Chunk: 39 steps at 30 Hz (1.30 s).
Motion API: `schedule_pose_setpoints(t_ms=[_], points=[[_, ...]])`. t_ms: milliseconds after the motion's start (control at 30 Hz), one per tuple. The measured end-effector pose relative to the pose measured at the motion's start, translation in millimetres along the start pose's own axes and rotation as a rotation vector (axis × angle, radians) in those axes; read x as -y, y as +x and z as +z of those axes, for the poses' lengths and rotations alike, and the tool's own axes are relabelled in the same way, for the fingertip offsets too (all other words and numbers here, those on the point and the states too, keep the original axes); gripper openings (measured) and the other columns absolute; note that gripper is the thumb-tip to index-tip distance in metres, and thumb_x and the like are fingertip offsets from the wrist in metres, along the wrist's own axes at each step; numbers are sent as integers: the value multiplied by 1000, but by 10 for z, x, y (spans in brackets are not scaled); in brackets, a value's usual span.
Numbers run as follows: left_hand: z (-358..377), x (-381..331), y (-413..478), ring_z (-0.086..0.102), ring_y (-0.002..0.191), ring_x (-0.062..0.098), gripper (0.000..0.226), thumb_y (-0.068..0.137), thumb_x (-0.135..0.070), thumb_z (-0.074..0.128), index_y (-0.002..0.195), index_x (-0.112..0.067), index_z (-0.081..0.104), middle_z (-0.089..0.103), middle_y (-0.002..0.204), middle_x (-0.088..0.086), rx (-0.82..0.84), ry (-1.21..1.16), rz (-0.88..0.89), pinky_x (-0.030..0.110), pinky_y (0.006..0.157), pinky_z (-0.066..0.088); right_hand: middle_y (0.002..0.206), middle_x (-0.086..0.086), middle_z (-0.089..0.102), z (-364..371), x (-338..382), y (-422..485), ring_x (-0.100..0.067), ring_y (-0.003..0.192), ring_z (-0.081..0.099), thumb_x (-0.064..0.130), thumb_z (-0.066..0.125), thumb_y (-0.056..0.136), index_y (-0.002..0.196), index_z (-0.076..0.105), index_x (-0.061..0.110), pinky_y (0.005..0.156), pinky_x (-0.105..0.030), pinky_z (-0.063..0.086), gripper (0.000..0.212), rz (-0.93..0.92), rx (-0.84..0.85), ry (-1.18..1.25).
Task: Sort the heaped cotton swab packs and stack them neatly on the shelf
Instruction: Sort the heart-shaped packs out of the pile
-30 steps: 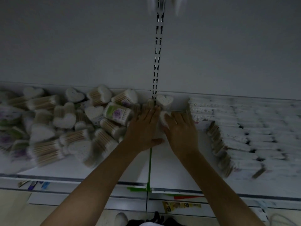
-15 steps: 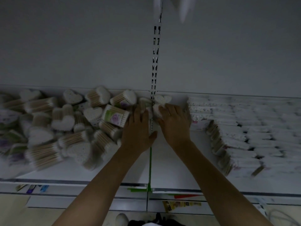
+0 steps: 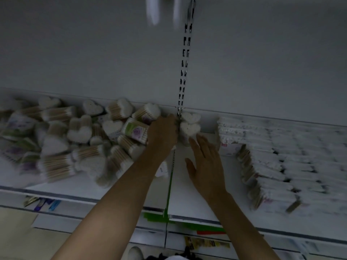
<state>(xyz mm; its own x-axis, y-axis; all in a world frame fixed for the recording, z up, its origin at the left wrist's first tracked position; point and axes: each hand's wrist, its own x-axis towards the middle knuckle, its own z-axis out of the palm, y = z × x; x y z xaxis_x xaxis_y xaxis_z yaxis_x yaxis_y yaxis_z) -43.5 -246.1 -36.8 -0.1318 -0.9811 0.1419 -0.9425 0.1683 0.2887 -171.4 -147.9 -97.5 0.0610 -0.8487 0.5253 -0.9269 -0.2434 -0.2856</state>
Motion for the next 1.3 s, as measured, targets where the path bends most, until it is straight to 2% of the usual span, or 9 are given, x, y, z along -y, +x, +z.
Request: schedule_pose_setpoints(t_ms=[433,533,600,667,767,867,1000,1133,1300], points=[[-502,-55,-413,55,86,26,34,70,-21,61,102,-11,59,61,94,7,-570,-336,86,30,65,36,154,-6,17,-162,29,61,-20,140,19,23,64,88,149,26,12,114,-41,23,73,-17,94,249],[-750,-139,-648,53,80,20,33,68,-21,64,99,-14,54,57,85,-1,-305,-331,241,32,63,40,156,-9,20,-443,164,134,-23,140,23,29,61,89,149,19,15,115,-27,18,75,-84,-59,337],[-765,-254,-794,52,74,15,38,67,-18,68,98,-21,44,53,82,-4,3,-415,364,34,60,44,149,-7,28,-534,198,95,-24,133,33,32,59,86,147,19,14,108,-25,29,75,-149,-104,384],[-609,-358,-906,55,74,18,40,70,-15,67,99,-23,40,55,84,2,93,-486,372,41,62,49,141,-7,36,-538,201,-13,-22,123,42,34,57,83,147,15,17,95,-18,38,79,-113,-66,460],[-207,-374,-1126,59,91,23,45,79,-19,60,122,-12,49,60,104,10,67,-525,304,36,73,50,143,-18,39,-420,138,-245,-20,121,46,24,62,84,147,7,26,92,-12,38,84,-12,59,546],[104,-315,-1368,52,111,31,65,80,-29,45,137,2,41,54,124,19,17,-451,295,22,87,40,150,-17,30,-318,95,-400,-23,133,38,22,55,90,147,6,31,107,-27,34,75,-24,152,532],[236,-259,-1491,36,136,22,68,86,-34,45,148,-13,27,38,148,16,-44,-542,275,23,110,33,148,-2,27,-269,134,-491,-6,133,28,17,54,94,150,12,24,113,-22,26,70,43,167,610],[209,-218,-1508,39,133,13,58,88,-31,52,142,-26,32,37,142,-6,-310,-761,132,20,106,36,139,9,37,-244,13,-476,5,123,37,12,68,86,146,25,19,97,0,29,75,347,92,766],[230,25,-1330,43,126,24,56,89,-33,51,136,-6,44,48,139,15,-297,-373,108,29,100,40,142,2,39,-111,-53,-336,1,126,35,18,66,88,146,23,20,97,1,27,71,286,68,707]])
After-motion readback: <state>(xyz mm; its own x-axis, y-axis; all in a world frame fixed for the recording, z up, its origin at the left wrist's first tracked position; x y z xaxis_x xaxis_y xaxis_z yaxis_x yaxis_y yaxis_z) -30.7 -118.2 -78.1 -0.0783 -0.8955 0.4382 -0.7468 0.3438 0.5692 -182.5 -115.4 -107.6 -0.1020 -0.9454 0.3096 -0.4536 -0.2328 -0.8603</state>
